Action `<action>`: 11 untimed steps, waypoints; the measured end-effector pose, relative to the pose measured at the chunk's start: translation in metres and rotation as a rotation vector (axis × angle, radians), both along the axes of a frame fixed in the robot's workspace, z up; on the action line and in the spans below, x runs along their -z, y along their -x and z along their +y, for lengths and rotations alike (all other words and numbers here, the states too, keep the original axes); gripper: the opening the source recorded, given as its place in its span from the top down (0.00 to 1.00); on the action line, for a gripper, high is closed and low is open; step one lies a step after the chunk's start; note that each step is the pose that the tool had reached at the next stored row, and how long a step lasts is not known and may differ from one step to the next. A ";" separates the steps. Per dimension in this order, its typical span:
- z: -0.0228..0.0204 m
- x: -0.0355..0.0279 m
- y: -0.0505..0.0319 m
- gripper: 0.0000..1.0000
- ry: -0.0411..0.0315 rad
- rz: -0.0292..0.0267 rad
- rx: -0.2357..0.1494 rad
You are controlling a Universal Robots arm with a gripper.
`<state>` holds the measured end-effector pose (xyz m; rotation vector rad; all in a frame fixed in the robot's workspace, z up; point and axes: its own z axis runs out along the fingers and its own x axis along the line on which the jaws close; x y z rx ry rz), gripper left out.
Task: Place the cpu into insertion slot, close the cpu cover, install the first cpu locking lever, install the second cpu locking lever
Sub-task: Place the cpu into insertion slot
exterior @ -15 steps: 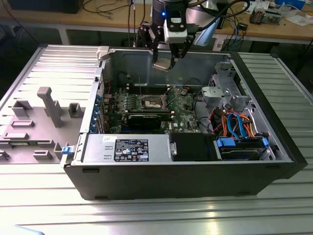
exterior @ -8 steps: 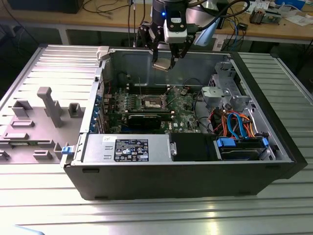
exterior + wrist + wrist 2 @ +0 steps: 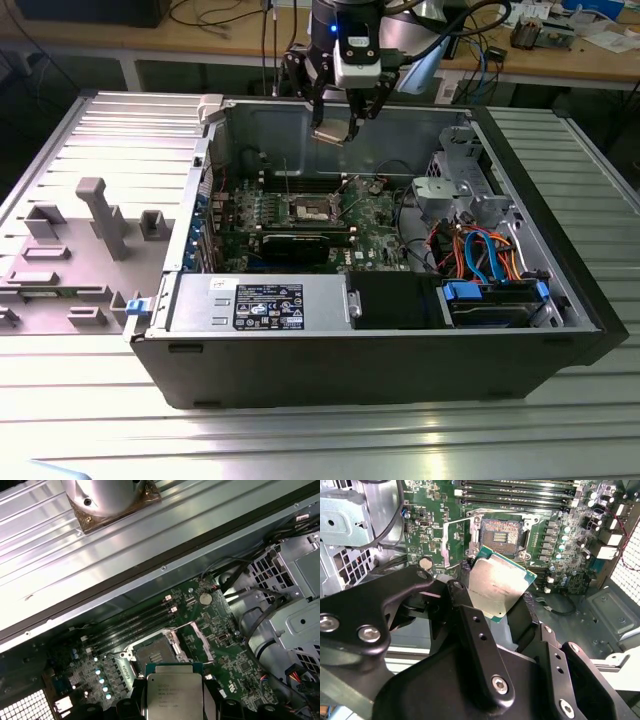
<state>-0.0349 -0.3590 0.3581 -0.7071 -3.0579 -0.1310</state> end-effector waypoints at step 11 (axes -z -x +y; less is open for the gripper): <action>-0.0003 0.0006 0.0001 0.45 0.0001 0.0000 0.071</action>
